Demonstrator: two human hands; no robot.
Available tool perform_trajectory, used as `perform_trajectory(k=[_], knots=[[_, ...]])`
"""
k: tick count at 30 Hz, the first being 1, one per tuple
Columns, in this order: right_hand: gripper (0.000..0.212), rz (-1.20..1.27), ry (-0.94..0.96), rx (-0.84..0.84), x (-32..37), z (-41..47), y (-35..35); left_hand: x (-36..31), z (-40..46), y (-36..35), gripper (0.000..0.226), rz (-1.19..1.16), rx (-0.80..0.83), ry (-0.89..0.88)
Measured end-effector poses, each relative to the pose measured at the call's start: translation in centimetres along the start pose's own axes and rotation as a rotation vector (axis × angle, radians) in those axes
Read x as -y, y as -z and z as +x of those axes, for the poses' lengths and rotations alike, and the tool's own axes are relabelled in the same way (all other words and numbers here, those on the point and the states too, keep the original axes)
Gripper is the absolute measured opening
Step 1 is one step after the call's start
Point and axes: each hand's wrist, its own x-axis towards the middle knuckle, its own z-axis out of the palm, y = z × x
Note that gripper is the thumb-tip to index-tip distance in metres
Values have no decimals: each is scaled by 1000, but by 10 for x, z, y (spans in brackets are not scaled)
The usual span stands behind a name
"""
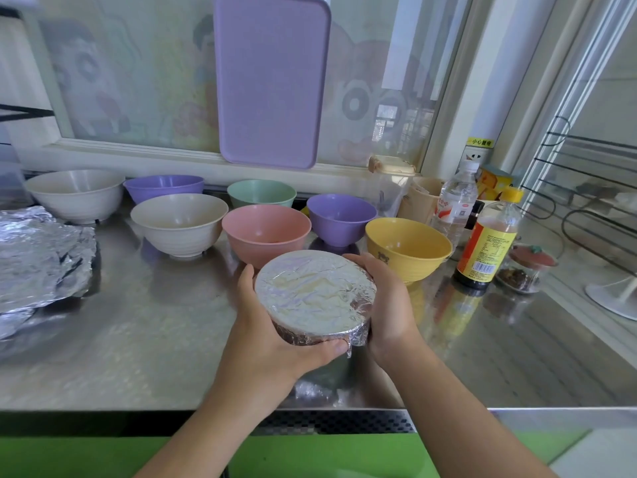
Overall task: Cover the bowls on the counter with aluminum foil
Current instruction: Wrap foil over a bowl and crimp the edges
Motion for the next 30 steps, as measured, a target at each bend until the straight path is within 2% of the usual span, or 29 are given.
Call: perform_trajectory(k=[4,8,12,15,19,20,22,23,26,30], knots=[[28,6,10,2,0,-2,1,1,-3,0,151,4,-20,-21],[28,22,6,0,-1,-5,-1,0,-9,-7,163,10,-54,-21],[26,35,-1,-36,-2,-5,-4,0,-8,-8,163,33,-83,-25],[34,40,-4,-79,-3,-6,-6,-1,-8,-7,162,55,-101,-25],[27,79,0,-109,-3,-8,-9,-2,-8,-6,161,75,-111,-31],[35,84,7,-121,-3,-9,-11,-2,-7,-6,160,78,-112,-35],[64,106,27,-120,-4,-11,-14,-2,-7,-6,160,81,-117,-36],[68,123,43,-130,-4,-12,-16,-3,-7,-6,161,81,-119,-34],[52,162,15,-163,-7,-10,-12,-4,-7,-5,160,89,-120,-27],[52,170,17,-193,-7,-9,-13,-4,-6,-5,156,102,-117,-24]])
